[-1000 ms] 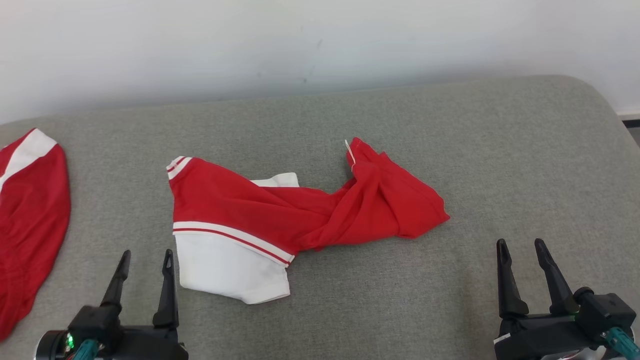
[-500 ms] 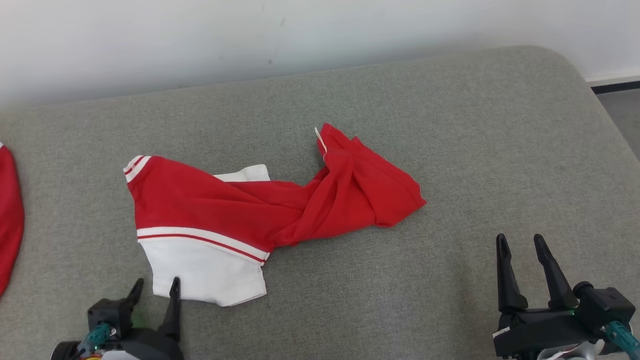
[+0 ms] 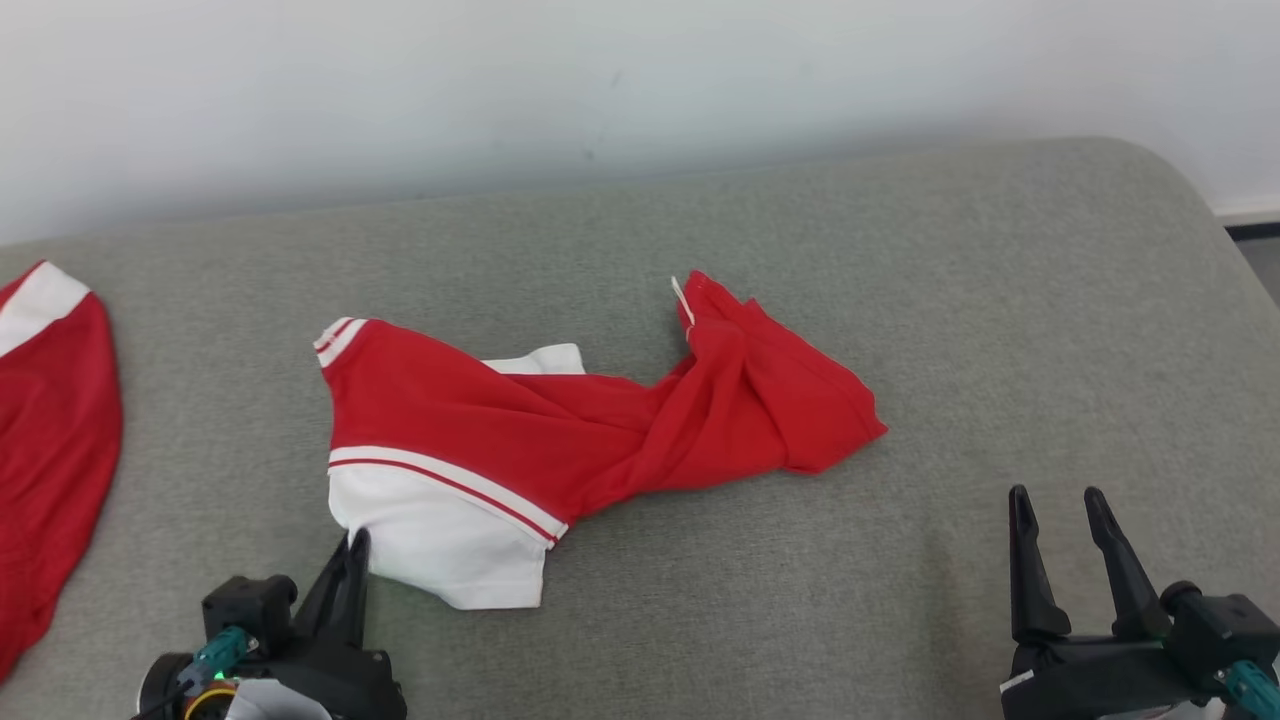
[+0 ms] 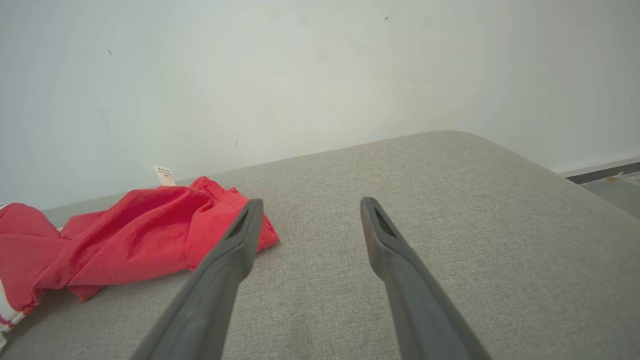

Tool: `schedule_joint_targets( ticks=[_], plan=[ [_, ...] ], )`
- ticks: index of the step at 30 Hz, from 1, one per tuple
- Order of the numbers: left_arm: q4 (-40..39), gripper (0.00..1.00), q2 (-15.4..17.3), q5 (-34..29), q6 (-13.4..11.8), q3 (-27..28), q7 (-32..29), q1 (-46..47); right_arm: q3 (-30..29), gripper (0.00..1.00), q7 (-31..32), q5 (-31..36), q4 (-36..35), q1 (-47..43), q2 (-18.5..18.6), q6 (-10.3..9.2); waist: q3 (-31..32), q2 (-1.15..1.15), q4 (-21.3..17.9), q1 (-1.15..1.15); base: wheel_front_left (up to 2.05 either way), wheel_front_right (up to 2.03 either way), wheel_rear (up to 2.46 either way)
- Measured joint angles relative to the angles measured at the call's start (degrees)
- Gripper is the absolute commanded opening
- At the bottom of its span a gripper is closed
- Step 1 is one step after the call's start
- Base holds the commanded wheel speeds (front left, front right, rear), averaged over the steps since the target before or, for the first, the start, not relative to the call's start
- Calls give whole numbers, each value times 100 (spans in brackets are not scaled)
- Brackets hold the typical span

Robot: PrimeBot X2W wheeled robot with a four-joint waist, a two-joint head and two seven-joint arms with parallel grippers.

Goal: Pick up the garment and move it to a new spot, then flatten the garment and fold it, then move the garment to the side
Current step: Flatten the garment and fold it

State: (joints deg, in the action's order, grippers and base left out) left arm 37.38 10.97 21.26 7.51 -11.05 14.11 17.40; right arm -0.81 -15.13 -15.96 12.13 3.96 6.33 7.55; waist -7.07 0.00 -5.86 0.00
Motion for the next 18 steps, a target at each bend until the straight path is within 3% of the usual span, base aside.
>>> schedule_joint_targets(
  ticks=[6,14,15,16,18],
  plan=[
    [-1034,0,67,130,-163,109,-221,-323,-71,100,1,30,8,-179,-18,0,184,0,321,0,0,0,0],
    [-2202,3,78,376,-533,185,-782,-1642,-98,100,1,40,44,-215,-54,0,373,0,662,0,0,0,0],
    [-2247,58,49,401,-553,203,-711,-1747,-88,100,1,40,63,-226,-56,0,396,0,677,-1,0,0,0],
    [-2264,100,31,397,-581,200,-659,-1808,-70,100,1,40,80,-238,-57,0,420,0,687,-1,0,0,0],
    [-2268,100,15,311,-631,164,-521,-1891,-48,100,1,40,110,-263,-51,0,465,0,691,-1,0,0,0]
  ],
)
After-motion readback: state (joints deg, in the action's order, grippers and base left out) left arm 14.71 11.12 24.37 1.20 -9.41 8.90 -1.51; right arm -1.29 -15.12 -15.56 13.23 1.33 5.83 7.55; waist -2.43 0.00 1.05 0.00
